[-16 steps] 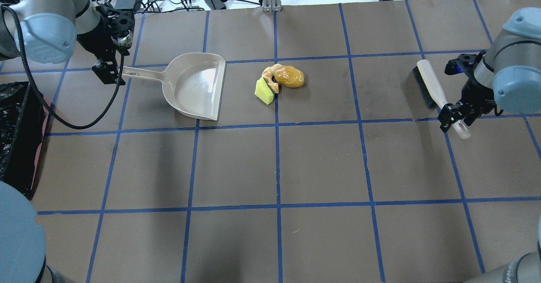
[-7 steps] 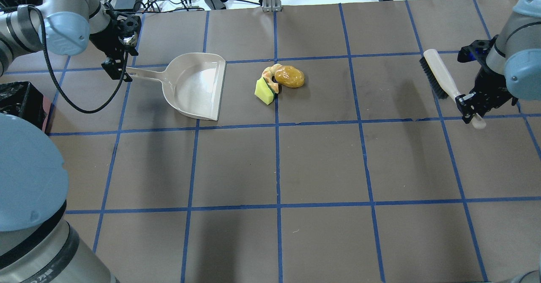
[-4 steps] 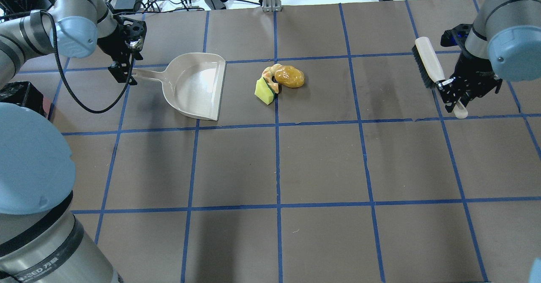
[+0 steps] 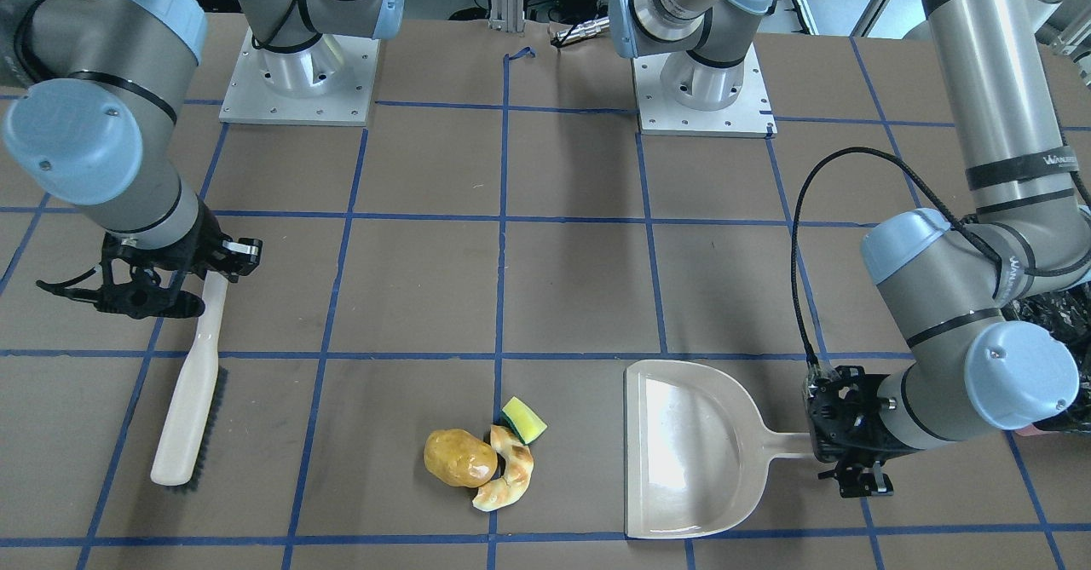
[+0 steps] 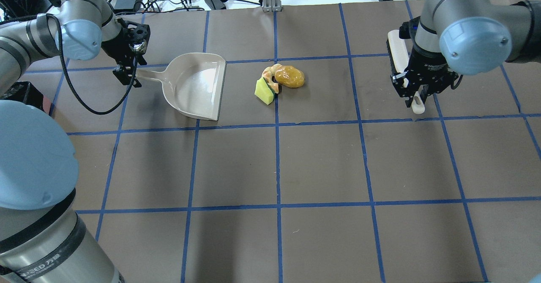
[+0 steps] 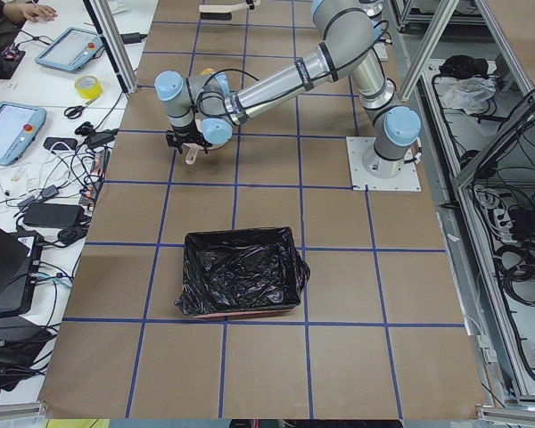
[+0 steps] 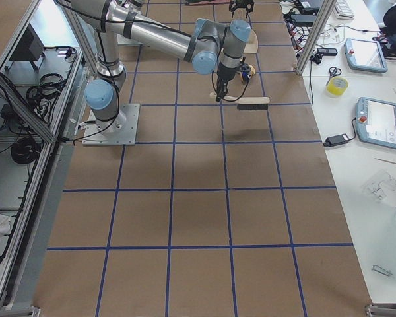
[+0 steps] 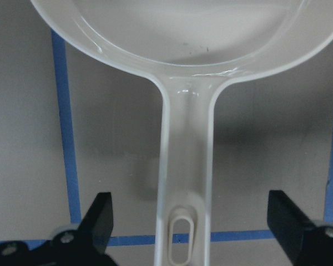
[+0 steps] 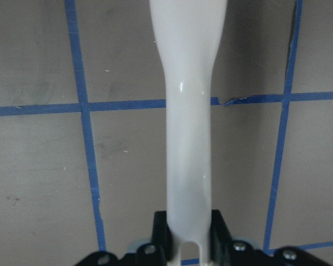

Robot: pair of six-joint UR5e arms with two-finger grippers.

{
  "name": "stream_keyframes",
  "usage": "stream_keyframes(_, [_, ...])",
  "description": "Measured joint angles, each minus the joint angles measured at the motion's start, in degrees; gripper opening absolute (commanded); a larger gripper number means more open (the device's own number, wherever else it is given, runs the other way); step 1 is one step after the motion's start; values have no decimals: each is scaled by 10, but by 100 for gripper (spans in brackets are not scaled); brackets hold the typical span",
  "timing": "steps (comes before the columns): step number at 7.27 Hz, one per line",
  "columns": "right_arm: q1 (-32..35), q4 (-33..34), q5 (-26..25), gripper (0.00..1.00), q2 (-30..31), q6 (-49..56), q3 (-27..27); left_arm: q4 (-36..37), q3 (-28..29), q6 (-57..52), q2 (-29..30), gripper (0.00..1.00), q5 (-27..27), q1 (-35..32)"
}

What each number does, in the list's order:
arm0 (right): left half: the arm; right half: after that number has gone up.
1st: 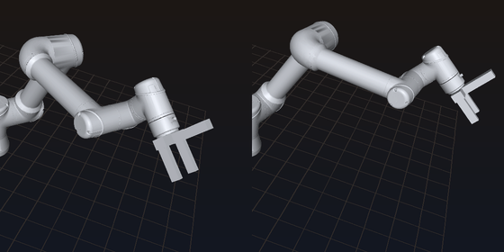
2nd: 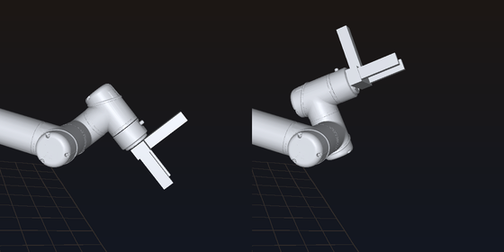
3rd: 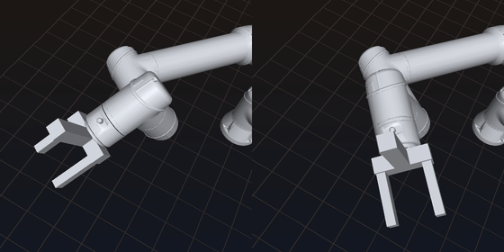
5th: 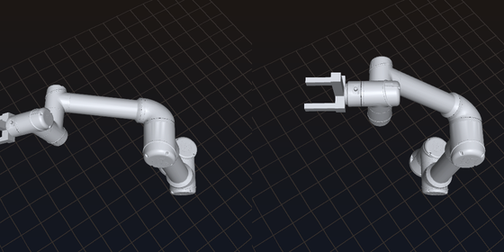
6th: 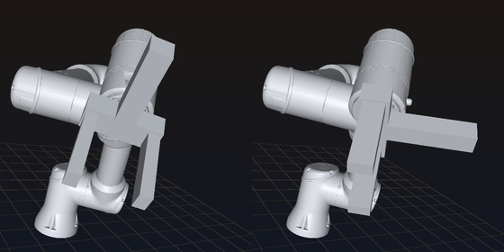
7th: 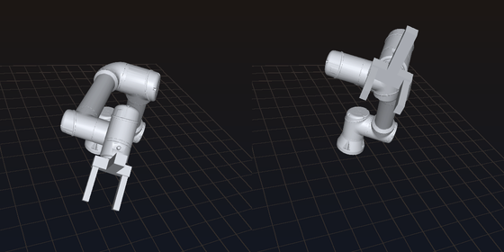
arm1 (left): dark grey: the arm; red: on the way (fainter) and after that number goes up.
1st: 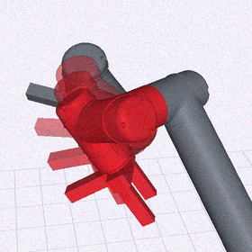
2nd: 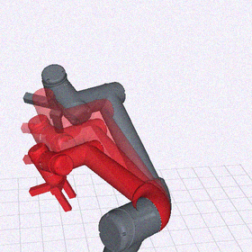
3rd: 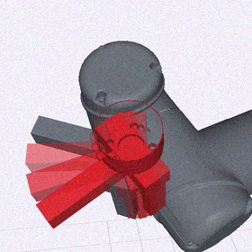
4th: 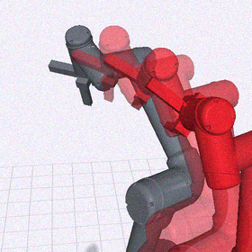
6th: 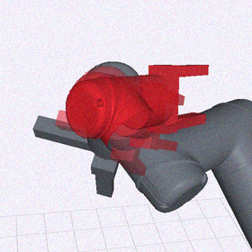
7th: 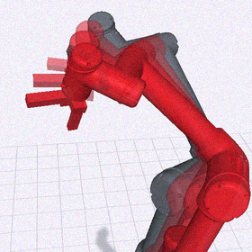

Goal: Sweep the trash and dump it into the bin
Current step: 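Lift the white brush with the right gripper and carry it toward the debris, then sweep the sponge and yellow item with the brush into the held dustpan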

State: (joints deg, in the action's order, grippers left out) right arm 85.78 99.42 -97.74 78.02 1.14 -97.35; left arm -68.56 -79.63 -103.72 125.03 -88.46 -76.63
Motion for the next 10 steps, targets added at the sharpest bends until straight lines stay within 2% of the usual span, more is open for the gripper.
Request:
stream_keyframes(1, [27, -1, 2, 0, -8, -46, 4, 0, 1, -1, 2, 15, 1, -1])
stream_keyframes(3, [90, 0, 2, 0, -59, -133, 41, 0, 2, -2, 3, 11, 20, 0])
stream_keyframes(4, [127, -3, 1, 0, -93, -170, 68, 0, 3, -1, 3, 2, 27, 0])
stream_keyframes(7, [195, -7, 3, 0, -143, -255, 104, 0, 4, 0, 2, 0, 27, -4])
stream_keyframes(10, [230, -7, 4, 0, -163, -298, 114, -1, 15, 23, 1, 0, -4, -32])
